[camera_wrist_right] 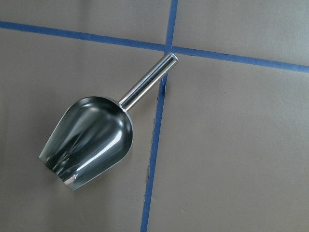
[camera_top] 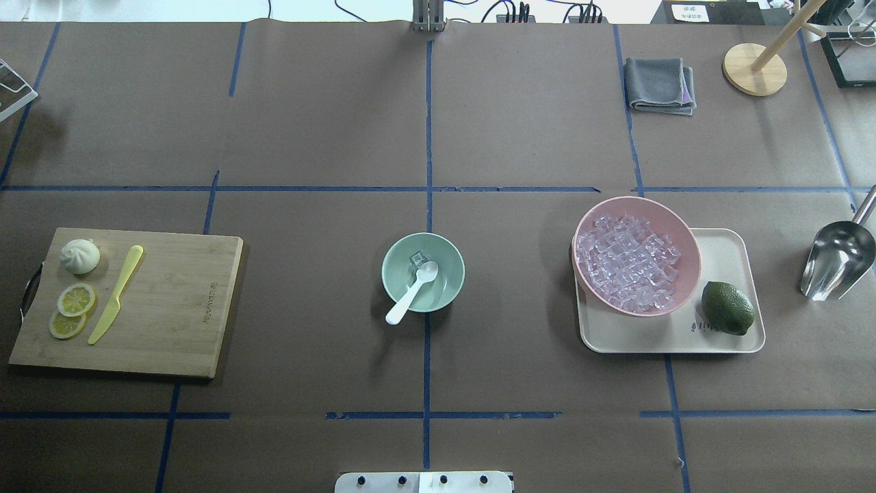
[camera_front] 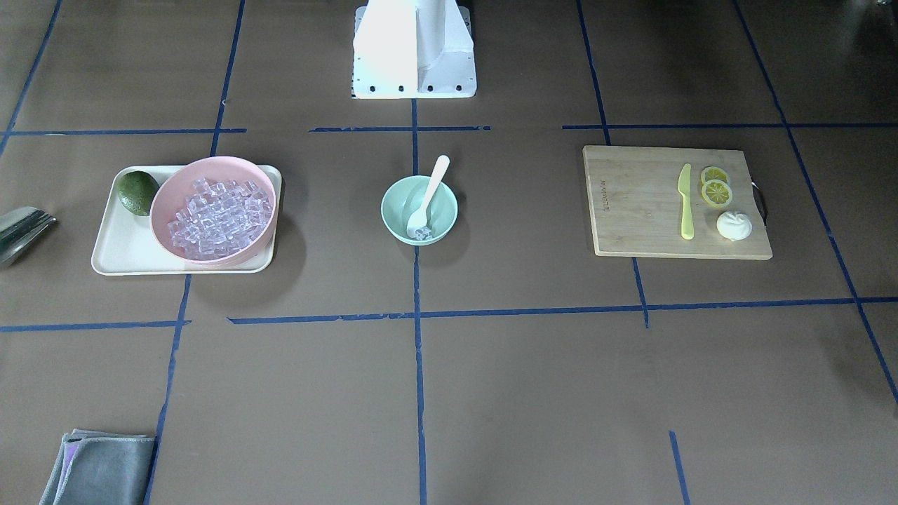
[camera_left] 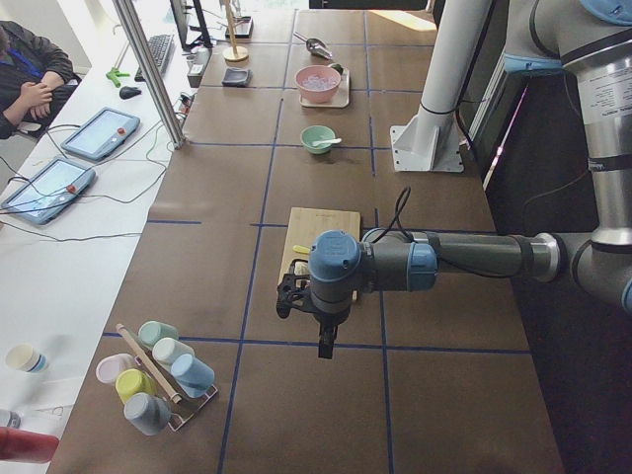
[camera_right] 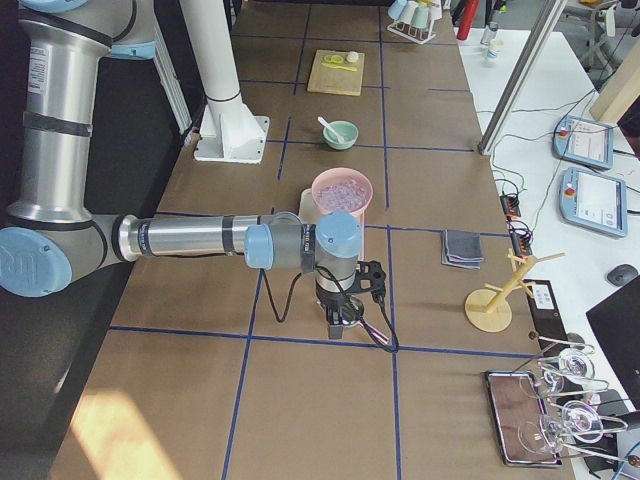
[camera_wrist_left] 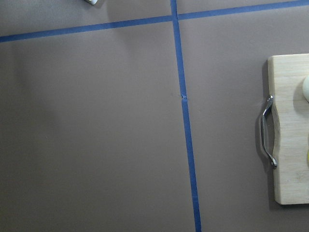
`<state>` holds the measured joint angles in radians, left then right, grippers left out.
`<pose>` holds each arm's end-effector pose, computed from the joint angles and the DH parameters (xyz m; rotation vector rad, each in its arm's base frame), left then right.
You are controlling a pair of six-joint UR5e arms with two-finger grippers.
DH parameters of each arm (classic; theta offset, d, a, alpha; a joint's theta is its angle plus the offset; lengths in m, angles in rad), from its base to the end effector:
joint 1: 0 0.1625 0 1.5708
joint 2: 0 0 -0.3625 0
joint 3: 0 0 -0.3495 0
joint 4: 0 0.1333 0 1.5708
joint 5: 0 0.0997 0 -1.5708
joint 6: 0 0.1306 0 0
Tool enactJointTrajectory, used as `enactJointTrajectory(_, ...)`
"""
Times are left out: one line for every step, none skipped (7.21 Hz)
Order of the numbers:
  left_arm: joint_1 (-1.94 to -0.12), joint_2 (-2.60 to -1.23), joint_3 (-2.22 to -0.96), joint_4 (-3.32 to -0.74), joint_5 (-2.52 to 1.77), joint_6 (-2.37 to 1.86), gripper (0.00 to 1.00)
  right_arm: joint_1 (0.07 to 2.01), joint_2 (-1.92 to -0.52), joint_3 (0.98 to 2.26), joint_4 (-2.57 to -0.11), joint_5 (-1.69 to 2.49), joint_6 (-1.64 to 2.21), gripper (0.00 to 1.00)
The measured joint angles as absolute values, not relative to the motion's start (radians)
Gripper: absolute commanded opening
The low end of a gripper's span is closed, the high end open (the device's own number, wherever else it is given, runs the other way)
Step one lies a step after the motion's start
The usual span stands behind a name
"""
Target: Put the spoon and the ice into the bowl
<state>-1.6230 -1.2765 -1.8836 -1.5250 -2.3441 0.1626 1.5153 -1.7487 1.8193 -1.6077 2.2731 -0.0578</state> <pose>-0.0598 -0.3387 0.5991 0.0571 0.7719 0.0943 0.0274 -0.3896 0.5909 0.0331 -0.7026 -0.1204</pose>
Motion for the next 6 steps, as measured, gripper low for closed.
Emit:
enactJointTrajectory(-1.623, -1.276, -1.883, -1.525, -2.344, 0.163, 1.0, 1.515, -1.749, 1.815, -1.608, 2.272, -0.058, 0.99)
enactJointTrajectory(-1.623, -1.276, -1.882, -1.525, -2.344, 0.163, 1.0, 1.514, -1.749, 1.811, -1.608, 2.272, -0.058, 0.99)
enactJointTrajectory(-1.623, -1.276, -1.882, -1.525, -2.344, 0.163, 1.0, 1.514, -1.749, 1.808, -1.609, 2.273, -0.057, 0.99)
enactJointTrajectory(-1.623, -1.276, -1.882, -1.525, -2.344, 0.163, 1.0, 1.515, -1.749, 1.806, -1.609, 2.273, -0.057, 0.99)
enactJointTrajectory(-1.623, -1.276, -1.882, -1.525, -2.344, 0.163, 1.0, 1.515, -1.749, 1.805, -1.608, 2.274, -0.057, 0.99)
enactJointTrajectory(-1.623, -1.276, -1.882, -1.525, -2.344, 0.163, 1.0, 1.515, -1.749, 1.804, -1.609, 2.274, -0.057, 0.99)
